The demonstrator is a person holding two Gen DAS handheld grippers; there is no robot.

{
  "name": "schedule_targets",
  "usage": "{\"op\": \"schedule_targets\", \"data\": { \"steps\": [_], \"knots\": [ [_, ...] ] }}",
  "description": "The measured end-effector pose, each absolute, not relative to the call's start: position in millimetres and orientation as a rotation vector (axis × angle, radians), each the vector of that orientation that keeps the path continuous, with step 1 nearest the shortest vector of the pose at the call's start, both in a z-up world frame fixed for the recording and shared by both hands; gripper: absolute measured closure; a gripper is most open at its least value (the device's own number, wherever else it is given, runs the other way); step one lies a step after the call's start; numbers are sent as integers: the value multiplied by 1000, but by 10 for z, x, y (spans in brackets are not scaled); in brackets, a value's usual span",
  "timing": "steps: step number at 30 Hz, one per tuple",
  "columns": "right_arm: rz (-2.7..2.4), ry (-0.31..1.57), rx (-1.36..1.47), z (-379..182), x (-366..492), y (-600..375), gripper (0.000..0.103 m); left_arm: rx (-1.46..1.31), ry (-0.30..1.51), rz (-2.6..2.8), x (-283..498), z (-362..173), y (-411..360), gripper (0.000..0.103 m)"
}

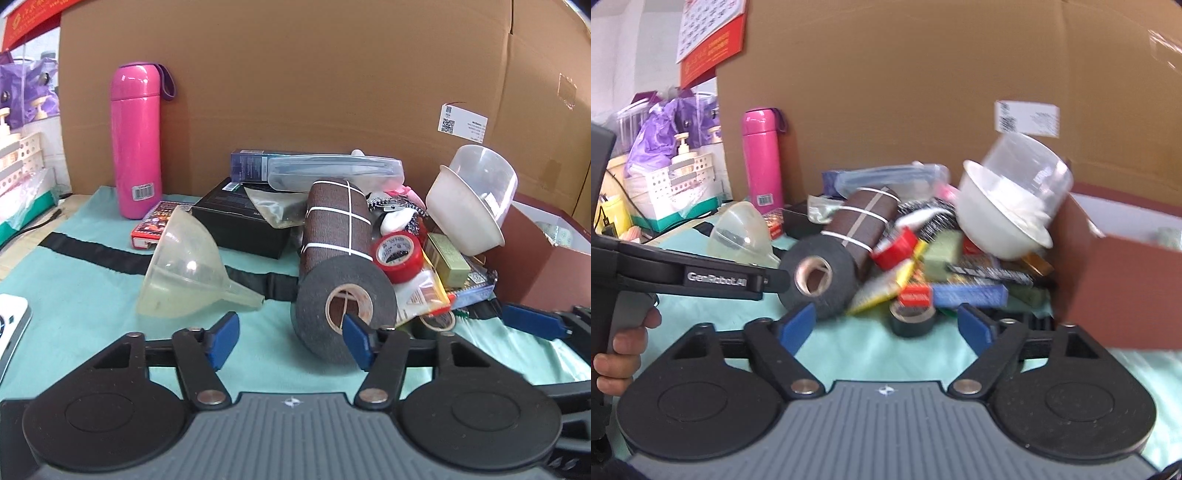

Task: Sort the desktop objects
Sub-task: 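Close the left gripper on the rim of the black tape roll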

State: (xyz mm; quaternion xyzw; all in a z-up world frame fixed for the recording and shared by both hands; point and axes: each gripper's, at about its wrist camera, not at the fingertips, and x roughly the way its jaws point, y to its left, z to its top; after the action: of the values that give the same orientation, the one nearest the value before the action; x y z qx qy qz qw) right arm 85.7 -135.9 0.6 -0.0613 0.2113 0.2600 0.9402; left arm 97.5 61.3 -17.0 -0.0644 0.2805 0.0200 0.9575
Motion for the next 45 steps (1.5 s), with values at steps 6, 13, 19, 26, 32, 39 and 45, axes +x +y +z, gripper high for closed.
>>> {"op": "schedule_targets", "data": {
  "steps": [6, 13, 19, 26, 32, 39, 45],
  "knots": [
    [581, 411, -241, -35, 994, -1027, 48, -203, 582, -54, 1115, -246, 686, 56],
    [593, 418, -282, -87, 1133, -871, 69, -273, 600, -83, 1171, -304, 722, 61],
    [606, 416, -279, -139, 1213, -813, 73, -314, 606, -85, 1252, -330, 726, 60],
    [616, 413, -263, -155, 1207, -815, 76, -322, 598, -79, 1279, -366, 757, 72],
    [604, 407, -254, -98, 1074, -927, 94, -219, 569, -86, 1167, -343, 642, 75],
    [596, 413, -214, -68, 954, -1082, 97, -197, 565, -126, 1073, -366, 581, 74],
    [600, 385, -219, -83, 901, -1064, 93, -261, 576, -133, 1063, -392, 644, 74]
  ]
}}
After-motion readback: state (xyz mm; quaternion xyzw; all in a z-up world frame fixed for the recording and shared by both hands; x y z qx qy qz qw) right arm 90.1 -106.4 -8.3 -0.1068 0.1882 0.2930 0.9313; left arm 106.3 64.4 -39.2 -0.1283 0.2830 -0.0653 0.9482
